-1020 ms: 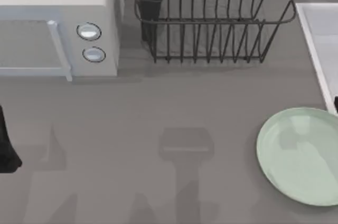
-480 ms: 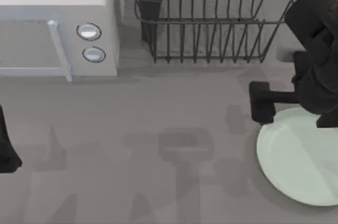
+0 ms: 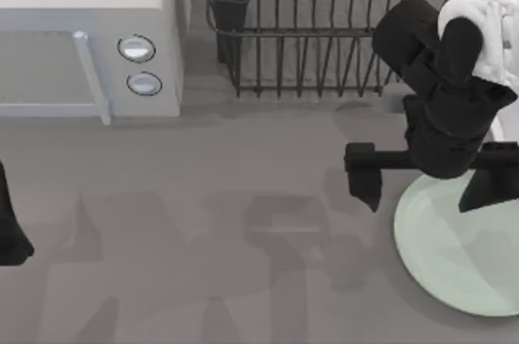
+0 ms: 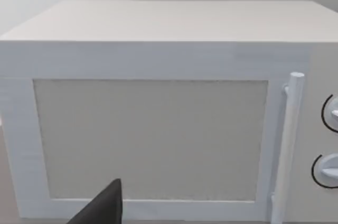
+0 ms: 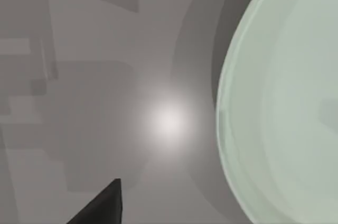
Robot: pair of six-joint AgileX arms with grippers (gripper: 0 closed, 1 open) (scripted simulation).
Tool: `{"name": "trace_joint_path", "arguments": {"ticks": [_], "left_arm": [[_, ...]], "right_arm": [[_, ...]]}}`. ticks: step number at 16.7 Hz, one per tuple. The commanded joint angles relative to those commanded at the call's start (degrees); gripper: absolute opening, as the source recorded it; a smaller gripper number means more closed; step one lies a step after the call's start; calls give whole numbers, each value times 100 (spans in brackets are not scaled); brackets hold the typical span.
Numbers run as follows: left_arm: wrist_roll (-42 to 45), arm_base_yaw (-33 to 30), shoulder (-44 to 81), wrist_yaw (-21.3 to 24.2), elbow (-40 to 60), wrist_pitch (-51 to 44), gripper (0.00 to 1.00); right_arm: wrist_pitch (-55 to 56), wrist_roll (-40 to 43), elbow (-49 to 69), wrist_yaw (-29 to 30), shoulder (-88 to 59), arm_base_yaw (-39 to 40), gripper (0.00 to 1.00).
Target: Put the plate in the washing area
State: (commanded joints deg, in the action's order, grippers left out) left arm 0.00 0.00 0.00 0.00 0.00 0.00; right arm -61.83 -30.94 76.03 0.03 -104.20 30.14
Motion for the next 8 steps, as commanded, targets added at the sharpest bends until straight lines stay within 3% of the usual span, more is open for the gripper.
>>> {"name": "trace_joint_path", "arguments": {"ticks": [4, 8], "left_arm": [[0, 0, 0, 0, 0, 0, 100], [0, 0, 0, 0, 0, 0, 100]], "right_arm": [[105, 6, -83, -1, -32, -27, 100], [1007, -7, -567, 1, -409, -12, 100]]}}
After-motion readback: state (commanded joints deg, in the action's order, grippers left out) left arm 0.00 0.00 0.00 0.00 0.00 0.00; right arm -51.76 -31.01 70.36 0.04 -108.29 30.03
